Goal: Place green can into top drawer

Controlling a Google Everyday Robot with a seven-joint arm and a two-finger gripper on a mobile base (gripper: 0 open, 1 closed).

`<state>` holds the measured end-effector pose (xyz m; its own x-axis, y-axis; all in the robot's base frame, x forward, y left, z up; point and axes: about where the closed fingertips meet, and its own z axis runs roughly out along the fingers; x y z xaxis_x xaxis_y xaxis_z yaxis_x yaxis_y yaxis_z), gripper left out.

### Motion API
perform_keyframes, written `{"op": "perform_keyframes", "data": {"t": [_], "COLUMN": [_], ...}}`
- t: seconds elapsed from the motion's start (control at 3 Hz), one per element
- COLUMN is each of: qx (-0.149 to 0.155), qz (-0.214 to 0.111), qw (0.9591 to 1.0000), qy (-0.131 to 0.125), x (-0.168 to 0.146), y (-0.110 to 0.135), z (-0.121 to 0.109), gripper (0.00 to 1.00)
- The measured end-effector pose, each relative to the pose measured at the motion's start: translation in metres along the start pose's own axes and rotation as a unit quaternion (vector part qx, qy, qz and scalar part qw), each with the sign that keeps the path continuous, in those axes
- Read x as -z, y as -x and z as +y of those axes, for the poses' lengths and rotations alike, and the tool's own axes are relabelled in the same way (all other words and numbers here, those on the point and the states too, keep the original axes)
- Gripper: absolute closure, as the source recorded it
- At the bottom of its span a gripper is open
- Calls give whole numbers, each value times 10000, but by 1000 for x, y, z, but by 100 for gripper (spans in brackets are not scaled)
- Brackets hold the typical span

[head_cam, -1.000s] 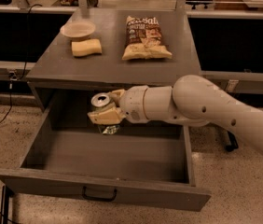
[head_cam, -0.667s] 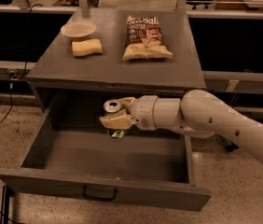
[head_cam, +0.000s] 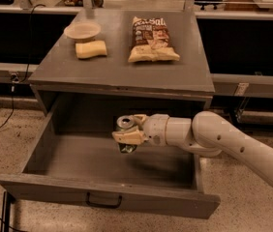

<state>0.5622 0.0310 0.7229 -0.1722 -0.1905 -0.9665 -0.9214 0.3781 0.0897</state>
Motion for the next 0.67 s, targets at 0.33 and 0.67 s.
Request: {"op": "perform_keyframes", "data": {"t": [0.33, 0.67], "qx": [-158, -163], "qz": [77, 67], "qw": [9994, 9983], "qy": [289, 563], "x": [-12, -18], "y": [-24, -41], "z": [-1, 0], "gripper": [81, 59]}}
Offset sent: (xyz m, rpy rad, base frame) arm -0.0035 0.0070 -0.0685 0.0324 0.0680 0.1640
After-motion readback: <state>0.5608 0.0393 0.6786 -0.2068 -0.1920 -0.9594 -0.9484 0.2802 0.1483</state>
